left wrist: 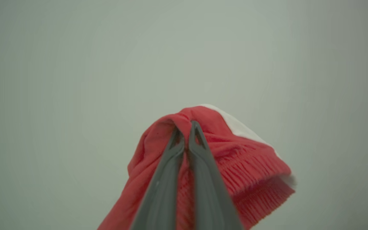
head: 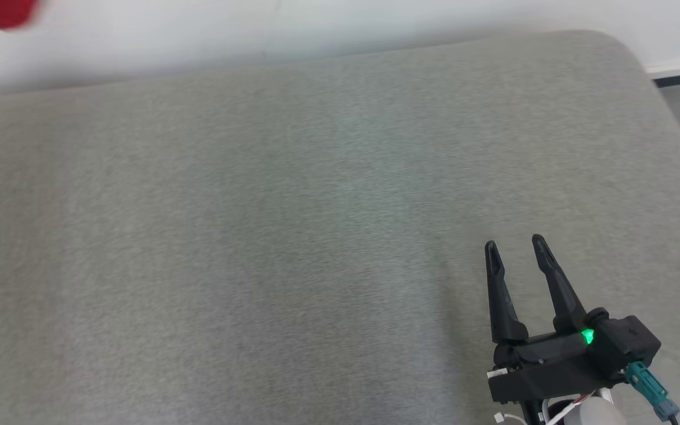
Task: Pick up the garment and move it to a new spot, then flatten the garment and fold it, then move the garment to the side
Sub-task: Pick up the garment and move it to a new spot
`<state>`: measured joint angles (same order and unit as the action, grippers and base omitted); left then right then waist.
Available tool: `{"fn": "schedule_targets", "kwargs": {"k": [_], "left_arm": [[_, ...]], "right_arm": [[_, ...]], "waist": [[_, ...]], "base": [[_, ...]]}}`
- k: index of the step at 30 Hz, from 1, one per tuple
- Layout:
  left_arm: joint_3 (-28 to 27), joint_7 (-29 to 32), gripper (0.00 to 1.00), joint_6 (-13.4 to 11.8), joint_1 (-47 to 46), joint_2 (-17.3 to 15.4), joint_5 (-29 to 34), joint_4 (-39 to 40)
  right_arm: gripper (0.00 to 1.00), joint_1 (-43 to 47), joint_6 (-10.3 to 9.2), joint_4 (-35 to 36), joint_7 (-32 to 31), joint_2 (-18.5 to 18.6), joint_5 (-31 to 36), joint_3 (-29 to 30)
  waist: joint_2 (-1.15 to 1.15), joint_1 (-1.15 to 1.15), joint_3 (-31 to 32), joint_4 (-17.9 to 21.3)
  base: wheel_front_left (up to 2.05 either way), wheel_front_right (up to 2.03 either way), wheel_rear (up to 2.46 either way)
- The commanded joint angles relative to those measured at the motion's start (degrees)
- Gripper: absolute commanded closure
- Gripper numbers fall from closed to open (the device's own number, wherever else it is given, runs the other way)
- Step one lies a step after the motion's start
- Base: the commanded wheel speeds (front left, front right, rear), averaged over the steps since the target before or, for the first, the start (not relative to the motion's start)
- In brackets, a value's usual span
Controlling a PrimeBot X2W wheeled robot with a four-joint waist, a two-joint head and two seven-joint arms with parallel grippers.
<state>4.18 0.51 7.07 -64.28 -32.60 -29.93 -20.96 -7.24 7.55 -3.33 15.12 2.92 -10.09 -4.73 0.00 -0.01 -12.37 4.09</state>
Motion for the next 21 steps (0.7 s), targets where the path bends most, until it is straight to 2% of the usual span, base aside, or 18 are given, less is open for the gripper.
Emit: {"fn": "schedule_targets", "kwargs": {"k": [1, 12, 16, 21], "left_arm": [[0.9, 0.8, 1.00, 0.0, 1.2, 1.5, -0.5, 2.4], [10.1, 3.2, 1.00, -1.2, 6.5, 13.6, -2.7, 14.6], [13.0, 2.7, 1.00, -1.3, 9.8, 16.6, -3.0, 14.6], [17.1, 1.0, 1.00, -0.8, 15.4, 19.6, -3.3, 10.7]], "right_arm": [[0.00, 0.4, -0.12, -0.1, 0.1, -0.1, -0.5, -0.3], [0.00, 1.4, -0.12, -0.5, 0.1, -0.1, -1.8, -0.5], [0.00, 1.4, -0.12, -0.4, 0.1, -0.1, -2.2, -0.7], [0.00, 1.2, -0.12, -0.6, 0.1, -0.1, -2.2, -0.7]], "waist": [[0.00, 0.01, 1.3, 2.7], [0.00, 0.01, 1.8, 9.4], [0.00, 0.01, 1.4, 10.6], [0.00, 0.01, 0.7, 11.2]], "base": [[0.00, 0.00, 0.00], [0.00, 0.00, 0.00], [0.00, 0.00, 0.00], [0.00, 0.00, 0.00]]}}
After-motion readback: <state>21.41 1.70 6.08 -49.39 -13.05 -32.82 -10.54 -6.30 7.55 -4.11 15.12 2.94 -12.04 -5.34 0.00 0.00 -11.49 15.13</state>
